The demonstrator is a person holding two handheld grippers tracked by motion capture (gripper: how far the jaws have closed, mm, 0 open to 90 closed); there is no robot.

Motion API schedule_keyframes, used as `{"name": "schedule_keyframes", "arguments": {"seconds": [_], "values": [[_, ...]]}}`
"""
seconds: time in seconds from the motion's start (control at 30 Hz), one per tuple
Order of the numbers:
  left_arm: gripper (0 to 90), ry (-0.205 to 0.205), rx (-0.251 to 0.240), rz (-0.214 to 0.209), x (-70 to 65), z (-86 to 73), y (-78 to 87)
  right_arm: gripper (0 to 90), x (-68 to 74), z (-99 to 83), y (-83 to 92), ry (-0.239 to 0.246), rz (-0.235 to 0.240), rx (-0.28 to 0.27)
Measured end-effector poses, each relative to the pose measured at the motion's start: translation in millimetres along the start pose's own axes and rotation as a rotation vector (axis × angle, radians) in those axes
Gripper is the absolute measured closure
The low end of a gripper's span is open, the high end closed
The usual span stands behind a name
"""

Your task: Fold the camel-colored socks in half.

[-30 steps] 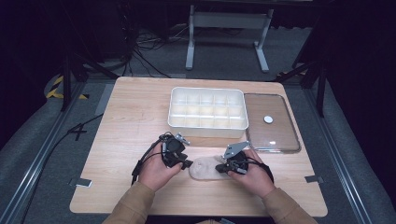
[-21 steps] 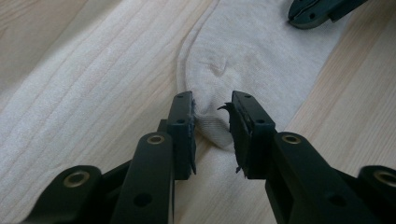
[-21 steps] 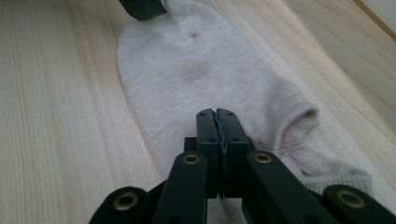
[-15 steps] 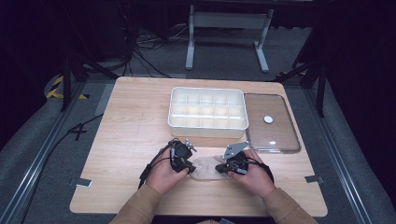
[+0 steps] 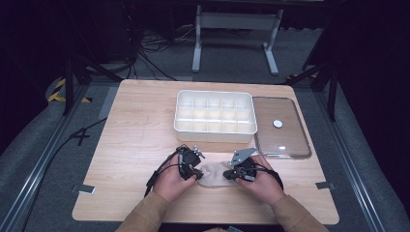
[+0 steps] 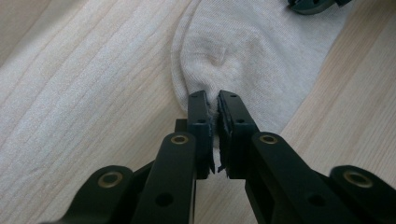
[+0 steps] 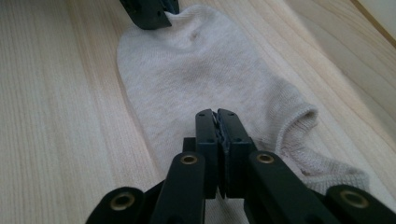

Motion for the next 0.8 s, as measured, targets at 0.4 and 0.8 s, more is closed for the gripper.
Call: {"name": "schedule_keyframes", "arguments": {"seconds": [0.4, 0.8], "values": [[86.6, 0.006, -0.074, -0.033, -2.2, 2.4, 24.7, 89.1, 2.7, 0.9, -3.6, 0.018, 0.028, 0.001], [86.7, -0.029, -0.182, -0.071, -13.0, 9.3, 51.3, 89.5, 17.9, 13.9, -12.1, 0.091, 0.051, -0.032]]}}
Point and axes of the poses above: each handheld gripper's, and its own axes: y roughly backward along the jaws, z roughly out of its top, x roughly to its left, the point moved 8 cm from there along -y, roughly forward along the jaws, and after that the axes turned 11 degrees about x, right-handed, at the moved point
